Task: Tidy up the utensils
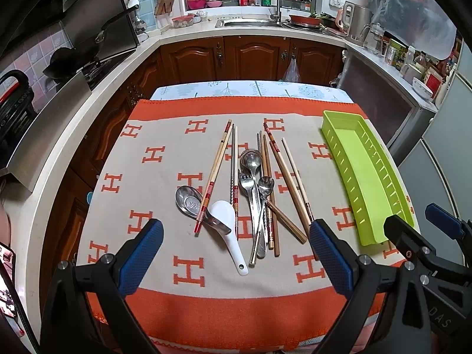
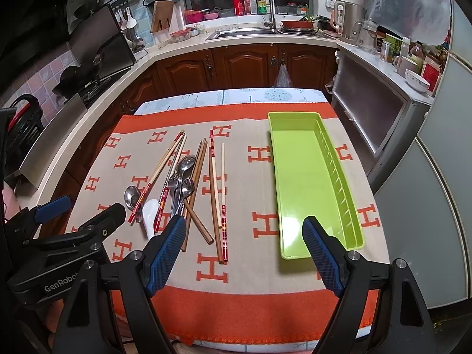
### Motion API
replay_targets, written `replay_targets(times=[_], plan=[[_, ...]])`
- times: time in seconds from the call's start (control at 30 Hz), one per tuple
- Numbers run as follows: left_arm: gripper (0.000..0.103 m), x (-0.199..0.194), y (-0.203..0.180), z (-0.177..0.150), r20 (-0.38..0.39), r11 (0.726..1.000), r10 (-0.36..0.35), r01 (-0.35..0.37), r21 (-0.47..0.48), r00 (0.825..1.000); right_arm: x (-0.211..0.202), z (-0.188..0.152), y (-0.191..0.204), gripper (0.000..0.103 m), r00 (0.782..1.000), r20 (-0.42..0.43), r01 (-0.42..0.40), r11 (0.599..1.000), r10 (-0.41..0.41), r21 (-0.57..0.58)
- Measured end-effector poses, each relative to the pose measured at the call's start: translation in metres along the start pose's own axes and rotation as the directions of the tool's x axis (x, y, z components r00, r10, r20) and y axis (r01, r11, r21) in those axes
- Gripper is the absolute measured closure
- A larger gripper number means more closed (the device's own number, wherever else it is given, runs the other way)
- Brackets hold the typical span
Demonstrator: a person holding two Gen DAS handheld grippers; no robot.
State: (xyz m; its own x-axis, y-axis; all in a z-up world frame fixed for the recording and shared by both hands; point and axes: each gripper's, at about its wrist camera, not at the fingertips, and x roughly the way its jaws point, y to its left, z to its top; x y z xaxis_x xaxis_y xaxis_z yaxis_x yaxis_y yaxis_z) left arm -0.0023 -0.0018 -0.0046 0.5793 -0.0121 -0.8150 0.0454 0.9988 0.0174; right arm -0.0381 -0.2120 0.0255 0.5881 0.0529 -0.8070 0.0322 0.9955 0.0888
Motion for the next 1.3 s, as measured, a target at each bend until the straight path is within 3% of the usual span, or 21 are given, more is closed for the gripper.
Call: replay_targets(times=[1.3], plan=[[0.005, 0.0017, -0.0036, -0.0040, -0.012, 1.000, -0.013, 0.013, -0.004, 1.000, 0.0002, -0.0028, 0.0006, 0.021, 1.000, -0.005, 0.000, 1.000, 0.000, 0.002]])
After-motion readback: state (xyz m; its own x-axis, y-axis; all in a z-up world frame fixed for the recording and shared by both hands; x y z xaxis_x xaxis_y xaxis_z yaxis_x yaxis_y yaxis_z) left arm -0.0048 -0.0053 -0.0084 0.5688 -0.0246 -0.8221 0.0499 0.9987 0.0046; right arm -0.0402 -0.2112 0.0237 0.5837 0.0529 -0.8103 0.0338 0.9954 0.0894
